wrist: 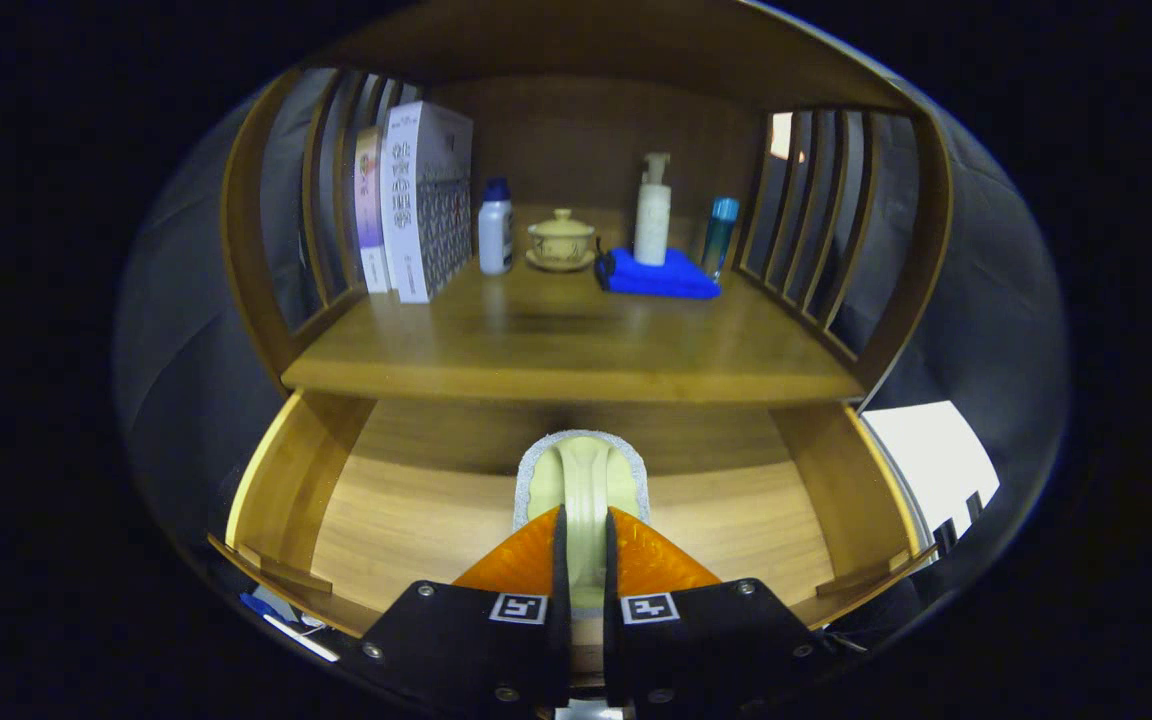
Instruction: Pull open the drawer, take out the items inside it, and place them on the countertop above the cabinet.
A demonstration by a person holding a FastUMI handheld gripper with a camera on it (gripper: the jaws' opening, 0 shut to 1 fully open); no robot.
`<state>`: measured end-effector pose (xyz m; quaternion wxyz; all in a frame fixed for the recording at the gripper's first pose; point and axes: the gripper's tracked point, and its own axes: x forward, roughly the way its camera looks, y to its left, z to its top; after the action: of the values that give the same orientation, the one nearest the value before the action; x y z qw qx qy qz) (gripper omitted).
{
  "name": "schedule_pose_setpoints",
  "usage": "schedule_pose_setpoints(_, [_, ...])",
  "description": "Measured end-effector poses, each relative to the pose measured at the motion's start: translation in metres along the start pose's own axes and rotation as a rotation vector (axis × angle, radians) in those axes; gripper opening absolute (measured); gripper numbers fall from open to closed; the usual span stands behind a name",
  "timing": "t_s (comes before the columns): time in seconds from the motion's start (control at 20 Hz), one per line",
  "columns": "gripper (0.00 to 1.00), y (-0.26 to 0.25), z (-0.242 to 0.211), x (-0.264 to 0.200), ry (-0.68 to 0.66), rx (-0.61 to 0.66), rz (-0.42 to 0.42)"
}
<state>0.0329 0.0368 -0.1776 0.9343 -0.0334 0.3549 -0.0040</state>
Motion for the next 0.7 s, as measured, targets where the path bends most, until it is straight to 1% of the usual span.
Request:
schedule_pose_setpoints(0.15, [0.13, 0.000, 0.023, -0.004, -0.060, 0.008, 0.010])
schedule_pose_setpoints(0.25, [0.13, -0.006, 0.034, -0.002, -0.085, -0.007, -0.004])
schedule_pose_setpoints(0.35, [0.13, -0.006, 0.050, 0.003, -0.120, -0.021, -0.002])
schedule_pose_setpoints(0.5, [0.13, -0.010, 0.080, 0.019, -0.187, -0.030, -0.017])
schedule_pose_setpoints(0.7, [0.13, -0.007, 0.111, 0.051, -0.211, -0.054, 0.000])
